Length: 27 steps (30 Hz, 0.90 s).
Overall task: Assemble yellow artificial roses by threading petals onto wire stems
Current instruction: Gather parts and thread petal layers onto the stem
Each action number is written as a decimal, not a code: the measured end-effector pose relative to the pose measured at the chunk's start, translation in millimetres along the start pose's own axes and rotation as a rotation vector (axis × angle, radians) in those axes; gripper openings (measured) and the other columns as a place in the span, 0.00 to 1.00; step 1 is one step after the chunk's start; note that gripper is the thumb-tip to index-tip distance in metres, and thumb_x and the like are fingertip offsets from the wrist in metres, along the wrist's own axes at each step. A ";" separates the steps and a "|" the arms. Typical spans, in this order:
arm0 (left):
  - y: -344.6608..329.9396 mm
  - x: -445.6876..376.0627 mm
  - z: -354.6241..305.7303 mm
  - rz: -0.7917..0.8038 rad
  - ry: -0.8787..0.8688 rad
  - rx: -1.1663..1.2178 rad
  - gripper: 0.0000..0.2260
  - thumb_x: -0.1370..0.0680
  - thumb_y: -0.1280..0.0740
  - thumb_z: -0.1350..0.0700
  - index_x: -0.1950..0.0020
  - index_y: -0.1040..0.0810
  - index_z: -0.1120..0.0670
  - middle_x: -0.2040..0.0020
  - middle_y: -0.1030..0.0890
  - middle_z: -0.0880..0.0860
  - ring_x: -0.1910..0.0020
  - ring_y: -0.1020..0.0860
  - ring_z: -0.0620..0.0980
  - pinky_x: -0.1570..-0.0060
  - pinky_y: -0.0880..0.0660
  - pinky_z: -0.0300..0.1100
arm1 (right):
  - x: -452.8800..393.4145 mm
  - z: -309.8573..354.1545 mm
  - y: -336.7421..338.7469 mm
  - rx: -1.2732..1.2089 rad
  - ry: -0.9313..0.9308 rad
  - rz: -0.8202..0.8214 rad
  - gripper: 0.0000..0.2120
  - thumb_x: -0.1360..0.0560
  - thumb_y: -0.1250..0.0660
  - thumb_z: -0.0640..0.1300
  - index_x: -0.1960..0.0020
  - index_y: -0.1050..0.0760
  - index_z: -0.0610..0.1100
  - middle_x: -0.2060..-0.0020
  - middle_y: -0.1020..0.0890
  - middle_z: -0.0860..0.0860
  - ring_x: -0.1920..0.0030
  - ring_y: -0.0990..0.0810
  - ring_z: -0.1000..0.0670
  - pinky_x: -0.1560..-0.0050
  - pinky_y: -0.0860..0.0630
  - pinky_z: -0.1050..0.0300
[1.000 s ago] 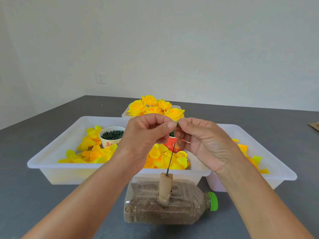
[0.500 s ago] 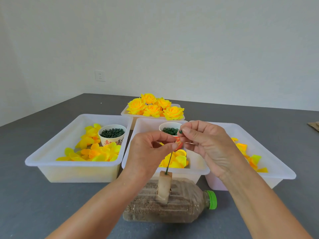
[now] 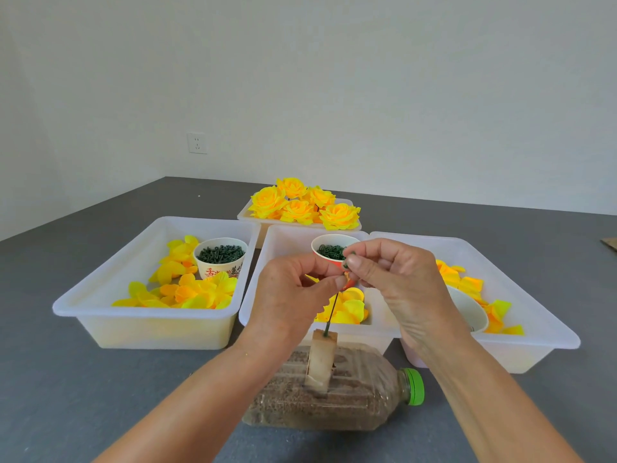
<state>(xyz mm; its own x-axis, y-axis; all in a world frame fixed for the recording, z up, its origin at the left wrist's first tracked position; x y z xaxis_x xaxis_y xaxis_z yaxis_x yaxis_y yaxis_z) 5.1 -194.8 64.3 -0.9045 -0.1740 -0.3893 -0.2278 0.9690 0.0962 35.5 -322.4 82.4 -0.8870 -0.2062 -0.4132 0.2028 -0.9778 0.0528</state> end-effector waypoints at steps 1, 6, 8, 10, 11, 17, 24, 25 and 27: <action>0.0 -0.2 0.4 0.001 -0.002 -0.001 0.12 0.29 0.28 0.63 0.68 0.20 0.47 0.75 0.23 0.42 0.75 0.29 0.40 0.74 0.29 0.33 | 0.1 0.8 -0.2 0.015 0.013 -0.007 0.07 0.29 0.31 0.33 0.58 0.19 0.43 0.69 0.17 0.50 0.67 0.21 0.56 0.64 0.24 0.67; 0.4 -0.6 2.6 -0.001 0.006 0.008 0.14 0.29 0.28 0.61 0.72 0.20 0.45 0.75 0.23 0.44 0.73 0.29 0.43 0.73 0.28 0.35 | 0.4 1.9 -3.7 0.062 0.037 0.004 0.06 0.29 0.31 0.32 0.57 0.19 0.42 0.63 0.16 0.45 0.64 0.20 0.54 0.61 0.22 0.66; 0.1 -0.6 1.9 -0.001 0.005 0.005 0.14 0.29 0.28 0.61 0.71 0.20 0.46 0.75 0.23 0.44 0.73 0.29 0.43 0.73 0.28 0.35 | -0.7 2.7 -4.7 0.073 0.042 0.015 0.07 0.29 0.31 0.32 0.58 0.19 0.42 0.63 0.15 0.47 0.63 0.19 0.54 0.60 0.22 0.66; -0.4 0.1 0.9 0.002 0.003 0.005 0.12 0.29 0.28 0.61 0.69 0.21 0.46 0.75 0.23 0.43 0.74 0.29 0.41 0.73 0.28 0.35 | -1.4 4.5 -5.7 0.097 0.057 0.035 0.09 0.29 0.31 0.31 0.59 0.19 0.44 0.64 0.16 0.50 0.62 0.19 0.55 0.59 0.22 0.66; -0.8 0.3 0.8 0.004 0.004 0.010 0.11 0.29 0.28 0.61 0.68 0.21 0.48 0.75 0.23 0.42 0.74 0.29 0.41 0.73 0.28 0.35 | -1.4 5.4 -6.0 0.109 0.064 0.044 0.10 0.30 0.31 0.31 0.60 0.19 0.46 0.65 0.16 0.52 0.62 0.18 0.55 0.58 0.22 0.66; -1.1 0.2 1.3 0.007 0.013 0.015 0.10 0.28 0.29 0.62 0.67 0.21 0.51 0.76 0.24 0.43 0.74 0.29 0.42 0.73 0.29 0.34 | 0.4 5.3 -4.7 0.068 0.071 0.060 0.12 0.30 0.30 0.31 0.61 0.19 0.47 0.66 0.16 0.53 0.64 0.19 0.57 0.60 0.23 0.68; -1.0 0.9 2.3 0.013 0.019 0.013 0.09 0.28 0.29 0.64 0.66 0.21 0.53 0.76 0.24 0.43 0.74 0.29 0.41 0.73 0.28 0.33 | 0.9 -6.3 -3.6 -0.090 0.003 0.049 0.09 0.32 0.30 0.32 0.62 0.18 0.44 0.66 0.15 0.49 0.64 0.18 0.54 0.60 0.21 0.64; -0.6 0.7 2.5 0.009 0.021 0.010 0.09 0.28 0.29 0.64 0.66 0.21 0.53 0.76 0.24 0.44 0.74 0.29 0.41 0.73 0.28 0.33 | 1.0 -8.9 -4.0 -0.114 -0.014 0.046 0.07 0.33 0.29 0.33 0.62 0.17 0.45 0.66 0.15 0.49 0.64 0.18 0.53 0.59 0.21 0.63; 0.6 0.0 3.5 -0.001 0.026 0.006 0.09 0.28 0.29 0.64 0.66 0.20 0.52 0.75 0.24 0.44 0.75 0.29 0.41 0.73 0.28 0.33 | 1.3 -17.9 -5.8 -0.184 -0.087 0.047 0.04 0.36 0.29 0.39 0.63 0.16 0.44 0.66 0.16 0.48 0.64 0.19 0.52 0.59 0.21 0.61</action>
<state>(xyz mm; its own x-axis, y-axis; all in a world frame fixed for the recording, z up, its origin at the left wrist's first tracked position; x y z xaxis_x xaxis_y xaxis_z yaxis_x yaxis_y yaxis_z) 6.2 -193.6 61.2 -0.9135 -0.1798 -0.3651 -0.2268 0.9698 0.0899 40.7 -316.2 65.2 -0.9056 -0.2617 -0.3338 0.3102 -0.9454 -0.1003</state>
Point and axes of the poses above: each hand's wrist, its own x-axis away from the middle knuckle, its own y-axis out of the back of the hand, z = x × y, the point moved 10 cm from there along -x, towards the middle knuckle
